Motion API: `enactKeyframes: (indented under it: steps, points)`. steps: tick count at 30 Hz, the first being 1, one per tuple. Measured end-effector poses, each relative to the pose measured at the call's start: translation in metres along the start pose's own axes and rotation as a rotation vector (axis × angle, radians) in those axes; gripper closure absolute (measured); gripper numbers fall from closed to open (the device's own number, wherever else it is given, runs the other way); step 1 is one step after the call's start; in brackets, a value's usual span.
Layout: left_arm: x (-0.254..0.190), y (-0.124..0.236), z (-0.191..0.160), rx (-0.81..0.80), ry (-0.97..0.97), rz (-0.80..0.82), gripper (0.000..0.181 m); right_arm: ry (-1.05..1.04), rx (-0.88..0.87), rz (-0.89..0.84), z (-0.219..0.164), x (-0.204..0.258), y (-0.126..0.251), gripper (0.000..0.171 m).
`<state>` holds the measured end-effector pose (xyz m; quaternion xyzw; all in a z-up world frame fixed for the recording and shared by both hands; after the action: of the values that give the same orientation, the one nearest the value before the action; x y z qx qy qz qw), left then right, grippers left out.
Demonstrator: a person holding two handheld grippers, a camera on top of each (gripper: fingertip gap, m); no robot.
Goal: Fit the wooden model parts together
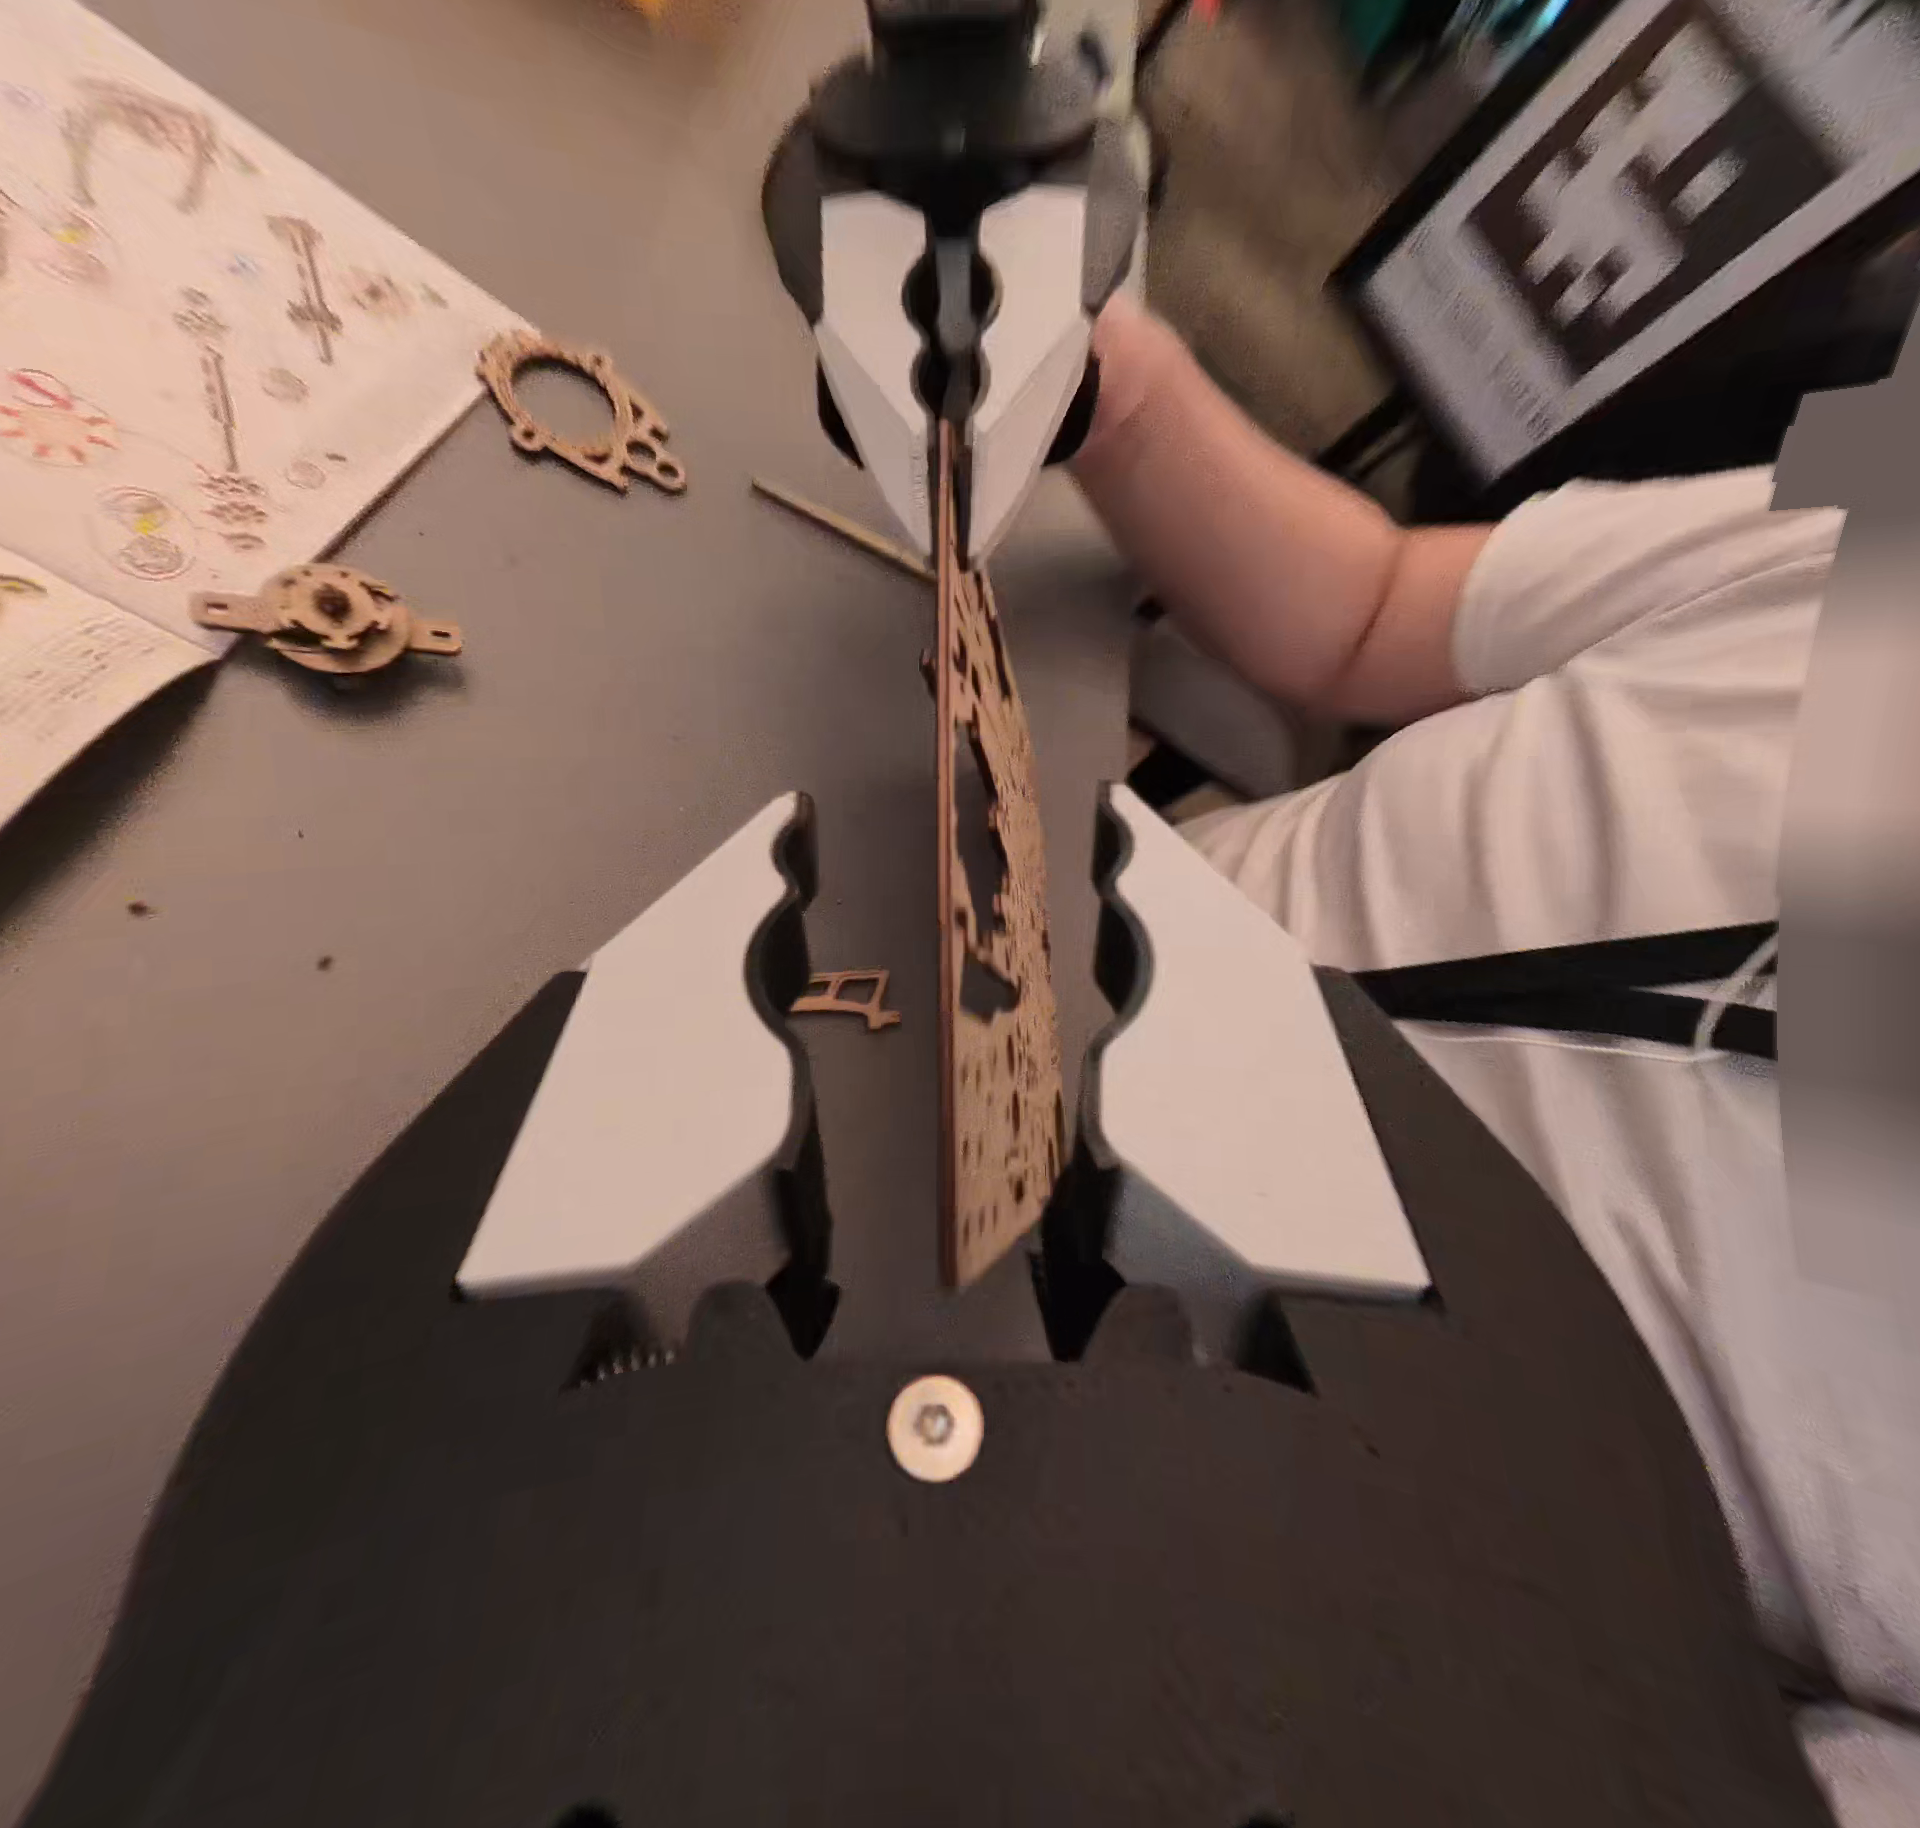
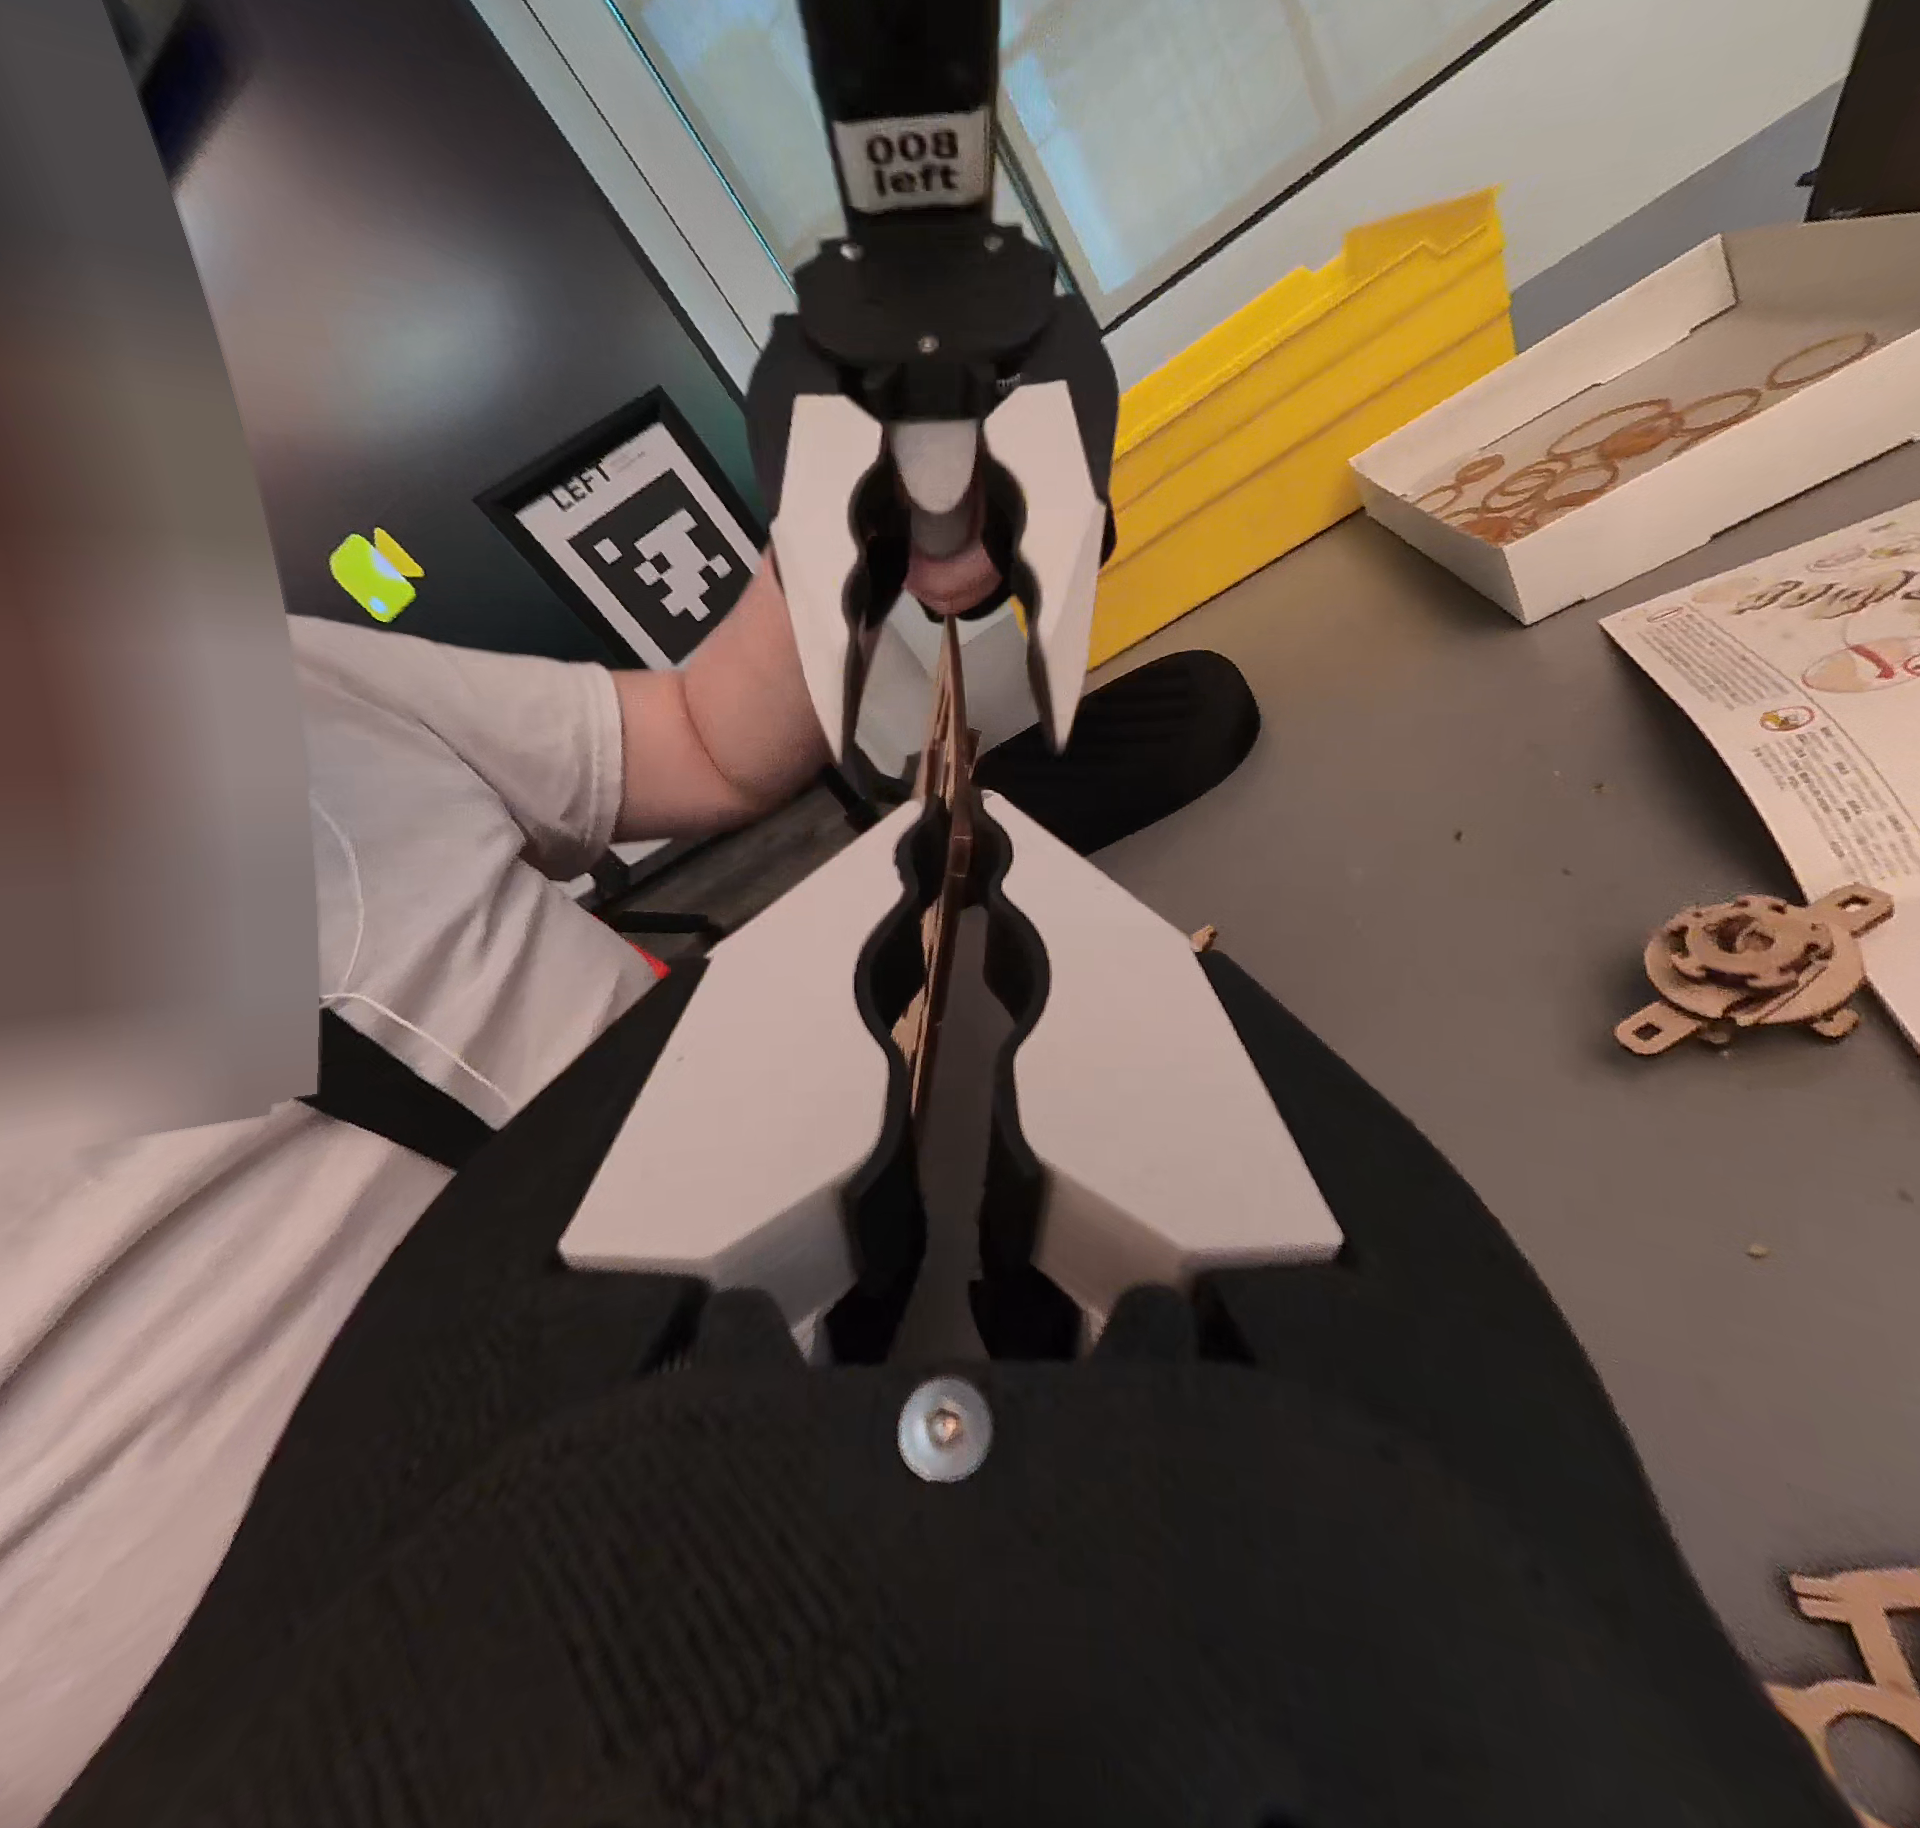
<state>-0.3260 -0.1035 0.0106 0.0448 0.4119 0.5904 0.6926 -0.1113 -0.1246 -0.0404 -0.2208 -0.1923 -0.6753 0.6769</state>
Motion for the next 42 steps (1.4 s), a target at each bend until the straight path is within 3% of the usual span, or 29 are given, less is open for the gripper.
enactKeyframes:
  steps: [3,6,7,9,16,28,30,35,42]
  points:
    - [0.002,-0.023,0.009,0.209,0.033,0.011,0.139,0.019,0.01,-0.023,0.003,0.004,-0.003,0.169]
    - [0.012,-0.032,0.009,0.266,0.104,-0.031,0.181,0.014,0.017,-0.1,0.001,0.003,-0.002,0.167]
    - [0.016,-0.033,0.01,0.251,0.125,-0.04,0.181,-0.012,0.023,-0.14,-0.002,0.002,-0.002,0.162]
    - [0.023,-0.034,0.01,0.242,0.147,-0.037,0.181,-0.075,0.073,-0.209,-0.012,0.001,-0.003,0.135]
    - [0.027,-0.037,0.01,0.234,0.15,-0.034,0.181,-0.134,0.179,-0.323,-0.031,0.007,-0.019,0.144]
    - [0.026,-0.033,0.009,0.209,0.172,-0.125,0.181,-0.176,0.18,-0.207,-0.029,0.007,-0.019,0.16]
    - [0.025,-0.034,0.01,0.198,0.22,-0.18,0.158,-0.173,0.186,-0.217,-0.03,0.006,-0.019,0.159]
    - [0.029,-0.041,0.008,0.24,0.191,-0.082,0.169,-0.176,0.206,-0.236,-0.032,0.005,-0.019,0.159]
    - [0.025,-0.044,0.008,0.254,0.212,-0.131,0.179,-0.182,0.227,-0.234,-0.032,0.006,-0.02,0.157]
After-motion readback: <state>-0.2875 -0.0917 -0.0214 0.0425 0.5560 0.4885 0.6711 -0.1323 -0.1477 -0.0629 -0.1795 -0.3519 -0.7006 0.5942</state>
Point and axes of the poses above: each gripper's, where its closed fingertips meet, y back along the fingers, z out of its top, x = y × z across the jaws, the point moved 10 cm from there along y, back along the fingers
